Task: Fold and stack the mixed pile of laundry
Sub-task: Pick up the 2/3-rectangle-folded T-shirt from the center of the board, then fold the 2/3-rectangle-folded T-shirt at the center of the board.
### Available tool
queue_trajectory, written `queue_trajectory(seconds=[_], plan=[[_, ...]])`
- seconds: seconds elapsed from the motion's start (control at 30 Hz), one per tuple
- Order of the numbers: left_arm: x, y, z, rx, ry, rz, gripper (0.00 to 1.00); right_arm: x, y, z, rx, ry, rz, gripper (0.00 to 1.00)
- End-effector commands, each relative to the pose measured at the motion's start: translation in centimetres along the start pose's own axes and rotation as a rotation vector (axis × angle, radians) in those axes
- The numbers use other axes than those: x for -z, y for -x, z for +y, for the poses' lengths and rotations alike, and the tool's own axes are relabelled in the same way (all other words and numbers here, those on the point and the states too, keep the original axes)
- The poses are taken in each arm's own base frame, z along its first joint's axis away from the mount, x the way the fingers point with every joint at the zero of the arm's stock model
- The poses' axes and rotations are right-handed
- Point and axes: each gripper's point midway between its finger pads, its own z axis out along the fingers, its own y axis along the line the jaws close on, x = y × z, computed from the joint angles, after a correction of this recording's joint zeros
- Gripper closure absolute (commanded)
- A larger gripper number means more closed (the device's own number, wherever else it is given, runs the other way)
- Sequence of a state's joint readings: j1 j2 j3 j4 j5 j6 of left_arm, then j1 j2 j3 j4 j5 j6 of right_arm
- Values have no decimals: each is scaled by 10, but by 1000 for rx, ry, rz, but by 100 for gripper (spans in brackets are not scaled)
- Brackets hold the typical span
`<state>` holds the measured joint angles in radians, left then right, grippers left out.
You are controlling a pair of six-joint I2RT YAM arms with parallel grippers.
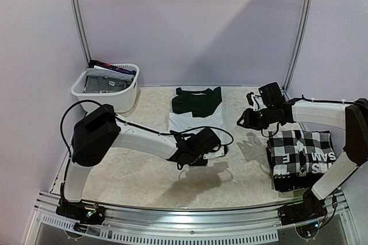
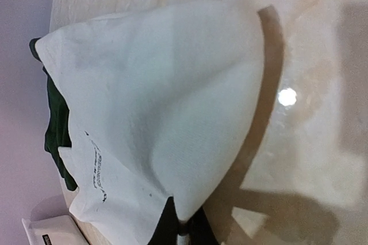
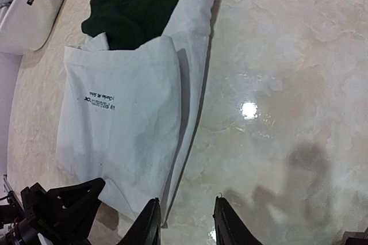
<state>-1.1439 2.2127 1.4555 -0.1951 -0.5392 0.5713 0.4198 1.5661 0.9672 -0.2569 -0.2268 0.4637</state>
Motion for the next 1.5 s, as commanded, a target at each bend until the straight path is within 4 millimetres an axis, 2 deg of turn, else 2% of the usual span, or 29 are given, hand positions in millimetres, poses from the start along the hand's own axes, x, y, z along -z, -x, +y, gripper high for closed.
queue_trajectory(seconds=[0.0, 0.27, 0.4, 0.73, 0.93, 1.27, 1.47], plan=[[40, 9, -13, 41, -34, -39, 100, 6, -1, 26, 40, 113, 1, 68], [81, 0, -36, 18, -25, 0, 100, 3, -18, 79, 113, 306, 71, 71], [101, 2, -41, 12, -15, -6, 100, -10, -26, 88, 127, 349, 108, 73], [134, 12, -51, -30, 4, -8, 100, -59, -60, 76, 82, 404, 211, 80], [153, 18, -50, -33, -6, -36, 100, -83, -87, 51, 43, 334, 288, 83], [172, 40, -24, -50, -4, -100, 100, -77, -130, 30, 38, 202, 352, 83], [179, 46, -9, -57, 8, -111, 100, -52, -134, 29, 55, 121, 356, 83]])
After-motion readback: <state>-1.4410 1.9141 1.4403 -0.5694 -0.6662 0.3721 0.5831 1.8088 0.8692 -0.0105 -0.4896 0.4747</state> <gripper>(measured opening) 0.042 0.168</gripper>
